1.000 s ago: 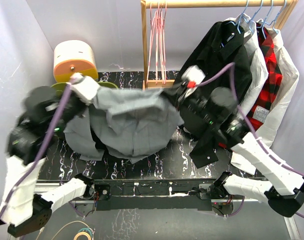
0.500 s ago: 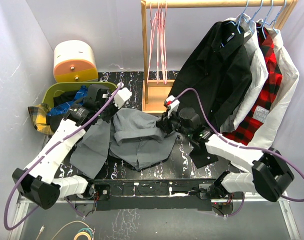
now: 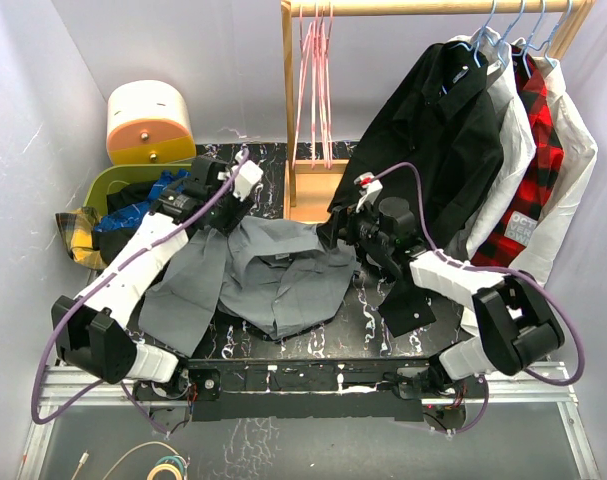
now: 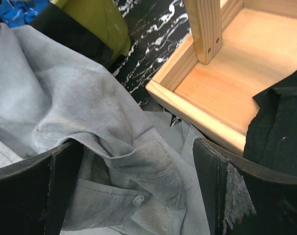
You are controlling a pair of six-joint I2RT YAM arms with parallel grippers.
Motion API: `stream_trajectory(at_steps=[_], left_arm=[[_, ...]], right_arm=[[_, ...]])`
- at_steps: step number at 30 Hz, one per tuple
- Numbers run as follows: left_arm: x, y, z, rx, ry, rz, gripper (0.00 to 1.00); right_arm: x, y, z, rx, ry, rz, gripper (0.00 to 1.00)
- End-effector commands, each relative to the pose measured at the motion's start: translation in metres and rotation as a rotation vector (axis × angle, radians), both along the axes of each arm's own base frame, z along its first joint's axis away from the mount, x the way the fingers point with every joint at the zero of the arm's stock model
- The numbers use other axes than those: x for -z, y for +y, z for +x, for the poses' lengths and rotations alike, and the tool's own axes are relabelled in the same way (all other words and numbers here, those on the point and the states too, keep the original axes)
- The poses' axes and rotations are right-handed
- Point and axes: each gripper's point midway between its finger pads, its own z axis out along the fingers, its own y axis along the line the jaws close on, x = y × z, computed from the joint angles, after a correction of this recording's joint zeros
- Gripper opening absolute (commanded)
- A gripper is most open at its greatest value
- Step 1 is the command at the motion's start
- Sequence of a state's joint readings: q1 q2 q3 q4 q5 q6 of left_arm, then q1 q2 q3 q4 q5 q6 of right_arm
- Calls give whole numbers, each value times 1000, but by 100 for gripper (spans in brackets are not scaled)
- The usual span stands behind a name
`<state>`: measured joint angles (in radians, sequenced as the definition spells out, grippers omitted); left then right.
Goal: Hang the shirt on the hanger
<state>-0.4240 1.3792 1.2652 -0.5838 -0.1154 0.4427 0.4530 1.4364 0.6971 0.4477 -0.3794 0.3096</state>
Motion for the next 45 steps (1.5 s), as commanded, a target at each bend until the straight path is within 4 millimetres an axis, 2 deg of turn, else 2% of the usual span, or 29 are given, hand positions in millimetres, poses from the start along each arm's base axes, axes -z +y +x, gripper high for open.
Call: stream_trajectory(at_steps=[1, 2, 4, 8, 11, 13, 14, 16, 19, 20, 21, 22, 25, 27, 30, 32, 38, 45], left_arm=[[-66, 1, 5, -39, -72, -117, 86], [-82, -2, -3, -24, -49, -135, 96], [-122, -3, -7, -13, -70, -154, 97], [-204, 18, -21, -33, -233, -136, 97], [-241, 38, -45, -75, -341, -148, 97], [-251, 51, -66, -104, -371, -153, 97], [-248, 57, -74, -111, -358, -141, 97], [-232, 68, -91, -112, -305, -93, 97], [-198, 77, -120, -73, -203, -55, 97], [-188, 77, -132, -54, -170, -65, 97], [-180, 76, -143, -36, -137, -86, 97], [-174, 76, -154, -28, -109, -110, 97], [-157, 68, -183, 14, -15, -189, 97], [-146, 65, -195, -4, 35, -248, 97], [-121, 75, -200, -76, 93, -246, 97], [-114, 85, -201, -119, 96, -224, 97], [-122, 91, -201, -149, 54, -221, 97], [-119, 89, -200, -140, 67, -229, 96]], right_arm=[[-97, -6, 4, 29, -232, 91, 98], [-104, -13, 2, 61, -228, 87, 98], [-103, -23, -1, 108, -185, 59, 98], [-90, -37, -20, 135, -71, -5, 98], [-89, -48, -39, 169, -16, 21, 98], [-99, -55, -53, 187, -21, 62, 98], [-110, -58, -59, 194, -32, 80, 98], [-143, -64, -72, 197, -90, 135, 98], [-209, -80, -84, 249, -214, 228, 98], [-219, -84, -83, 273, -225, 231, 96], [-242, -86, -79, 291, -251, 245, 93], [-254, -86, -74, 304, -254, 241, 89], [-285, -82, -47, 346, -245, 204, 77], [-297, -82, -25, 398, -242, 183, 65], [-317, -80, 2, 447, -265, 180, 57], [-326, -74, 18, 456, -275, 185, 56], [-341, -59, 50, 458, -299, 205, 55], [-340, -56, 65, 478, -312, 193, 54]])
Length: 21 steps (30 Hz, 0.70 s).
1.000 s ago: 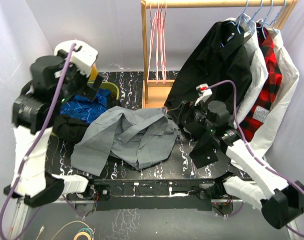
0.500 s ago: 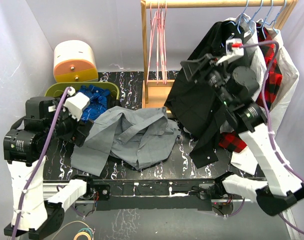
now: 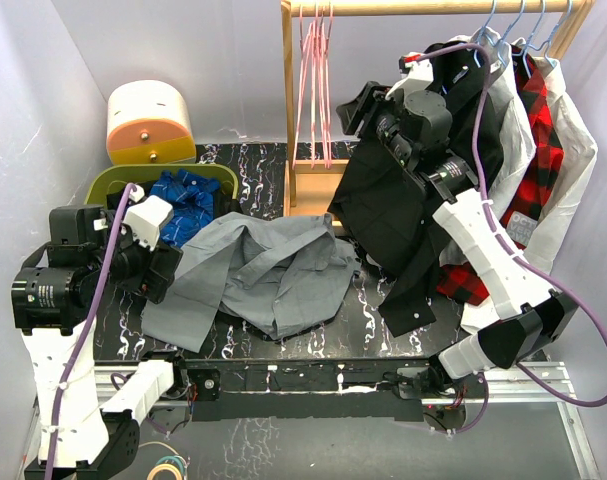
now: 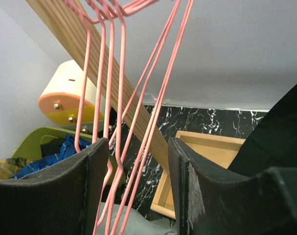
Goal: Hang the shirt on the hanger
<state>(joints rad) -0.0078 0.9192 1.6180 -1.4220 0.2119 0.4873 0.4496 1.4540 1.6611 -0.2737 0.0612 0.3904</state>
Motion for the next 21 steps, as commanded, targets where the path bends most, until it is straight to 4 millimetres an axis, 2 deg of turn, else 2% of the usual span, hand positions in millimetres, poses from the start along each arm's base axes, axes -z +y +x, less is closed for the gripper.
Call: stream_trajectory(at_steps=[1, 8, 21], left_arm=[[-2, -7, -3, 23, -3, -33, 96], [2, -9, -6, 27, 2, -56, 95], [15, -2, -7, 12, 39, -20, 94]], right_arm=[[-56, -10, -6, 32, -145, 52, 54], [-46, -4, -4, 10, -129, 56, 54], [-30, 13, 3, -24, -95, 48, 53]])
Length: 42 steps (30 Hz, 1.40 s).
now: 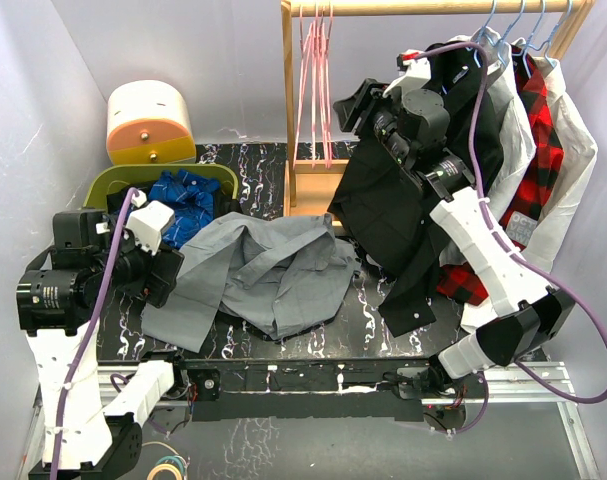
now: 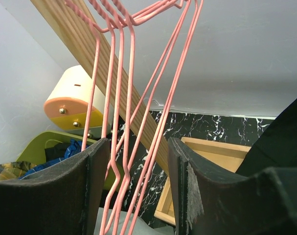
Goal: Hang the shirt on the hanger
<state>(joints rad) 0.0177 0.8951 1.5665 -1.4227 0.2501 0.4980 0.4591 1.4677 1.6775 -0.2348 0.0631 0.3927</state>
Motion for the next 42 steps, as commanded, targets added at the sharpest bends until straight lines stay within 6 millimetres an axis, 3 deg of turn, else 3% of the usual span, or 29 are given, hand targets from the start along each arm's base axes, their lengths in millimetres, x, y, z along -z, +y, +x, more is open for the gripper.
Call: stream_trajectory(at_steps=[1, 22, 34, 39, 42], left_arm=[[3, 0, -2, 5, 12, 0, 94], [7, -4, -3, 21, 24, -14, 94], [8, -5, 8, 83, 44, 7, 93], [21, -15, 12, 137, 107, -36, 92], [26, -20, 12, 171, 123, -52, 91]], right_arm=[[-17, 8, 1, -17, -55, 27, 53], [17, 12, 23, 52, 12, -26, 48], [36, 9, 35, 232, 46, -198, 42], [22, 7, 30, 244, -6, -175, 9], [5, 3, 26, 255, -49, -156, 8]])
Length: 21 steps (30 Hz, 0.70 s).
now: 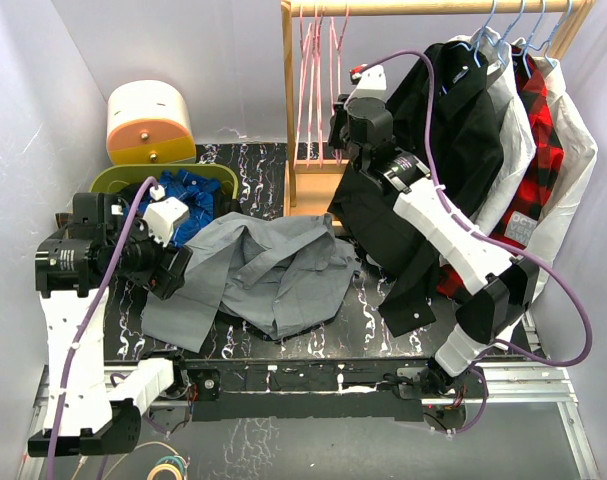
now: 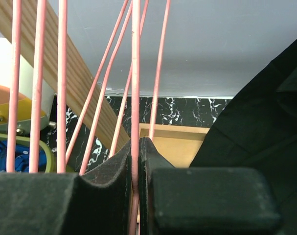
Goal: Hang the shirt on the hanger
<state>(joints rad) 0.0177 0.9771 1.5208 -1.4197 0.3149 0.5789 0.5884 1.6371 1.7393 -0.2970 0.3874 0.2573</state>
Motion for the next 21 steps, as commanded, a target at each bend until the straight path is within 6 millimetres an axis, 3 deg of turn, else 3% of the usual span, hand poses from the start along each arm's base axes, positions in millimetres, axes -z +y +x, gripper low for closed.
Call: stream_trajectory(at_steps=[1, 5, 10, 17, 21], left_arm=[[6, -13, -3, 78, 27, -52, 91], [10, -26, -3, 114, 58, -122, 91], [16, -65, -6, 185, 193, -337, 86], [28, -92, -10, 328, 289, -197, 81], [40, -111, -7, 397, 306, -67, 77]], right_arm=[[-68, -21, -10, 54, -176, 67, 8], [-92, -25, -20, 39, -241, 96, 8], [-109, -30, -31, 33, -268, 114, 8], [-117, -50, -50, 70, -275, 119, 8], [-105, -61, -65, 85, -243, 147, 8]])
